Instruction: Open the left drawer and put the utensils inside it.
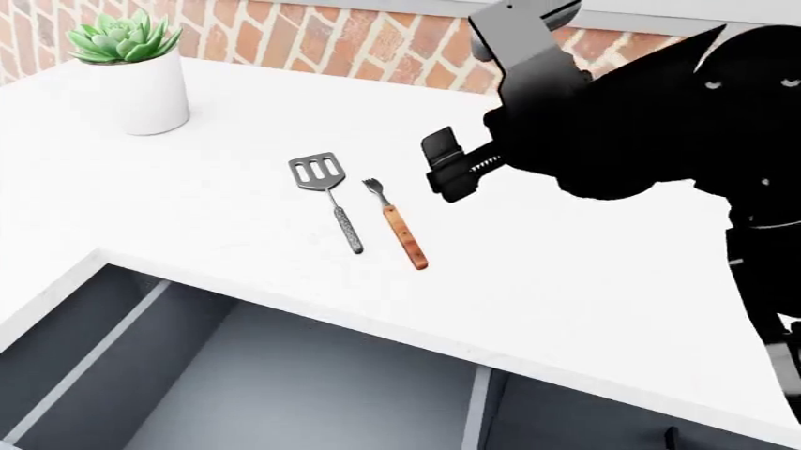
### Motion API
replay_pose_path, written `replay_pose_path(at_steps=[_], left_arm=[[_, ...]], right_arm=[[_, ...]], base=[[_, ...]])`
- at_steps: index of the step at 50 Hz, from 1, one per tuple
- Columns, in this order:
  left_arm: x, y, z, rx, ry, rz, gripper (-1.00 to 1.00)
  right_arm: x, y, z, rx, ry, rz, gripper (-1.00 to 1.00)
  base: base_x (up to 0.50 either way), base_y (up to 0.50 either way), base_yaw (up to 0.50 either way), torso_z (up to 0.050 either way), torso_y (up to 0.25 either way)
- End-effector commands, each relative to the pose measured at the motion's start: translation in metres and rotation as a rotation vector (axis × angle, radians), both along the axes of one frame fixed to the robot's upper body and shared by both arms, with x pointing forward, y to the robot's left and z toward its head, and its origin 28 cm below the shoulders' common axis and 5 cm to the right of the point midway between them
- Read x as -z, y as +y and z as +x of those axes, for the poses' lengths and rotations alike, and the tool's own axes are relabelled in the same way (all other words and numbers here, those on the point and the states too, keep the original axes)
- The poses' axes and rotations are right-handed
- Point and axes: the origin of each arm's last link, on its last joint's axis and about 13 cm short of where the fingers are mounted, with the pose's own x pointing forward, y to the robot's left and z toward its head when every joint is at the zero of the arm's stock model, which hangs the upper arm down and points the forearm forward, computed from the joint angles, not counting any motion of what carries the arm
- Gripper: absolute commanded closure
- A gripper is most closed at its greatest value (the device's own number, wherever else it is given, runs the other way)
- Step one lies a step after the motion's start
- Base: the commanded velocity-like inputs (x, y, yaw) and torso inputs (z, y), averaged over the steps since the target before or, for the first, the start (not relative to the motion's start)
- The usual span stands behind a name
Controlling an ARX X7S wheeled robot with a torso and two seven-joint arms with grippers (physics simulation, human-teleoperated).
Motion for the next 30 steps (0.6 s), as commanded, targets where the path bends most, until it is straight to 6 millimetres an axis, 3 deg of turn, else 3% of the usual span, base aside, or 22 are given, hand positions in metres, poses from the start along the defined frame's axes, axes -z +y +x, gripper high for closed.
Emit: replay_pose_path(at_steps=[1,12,20,30], left_arm=[[0.002,-0.001,0.002,0.007,0.028,-0.001,-1.00],[0.002,-0.002,0.003,0.002,0.033,-0.010,-1.00],[0.002,-0.001,0.004,-0.002,0.037,-0.009,-1.00],[0.003,-0.001,0.005,-0.004,0.041,-0.012,-1.00]], right_arm=[[0.000,0.014,0.021,0.008,0.062,0.095,-1.00],[0.016,0.025,0.039,0.080,0.143,0.193,-1.00],[0.043,0.029,0.034,0.111,0.180,0.206,-1.00],[0.052,0.038,0.034,0.098,0.194,0.249,-1.00]], base=[[0.00,0.00,0.00,0.000,0.000],[0.00,0.00,0.00,0.000,0.000],[0.00,0.00,0.00,0.000,0.000],[0.00,0.00,0.00,0.000,0.000]])
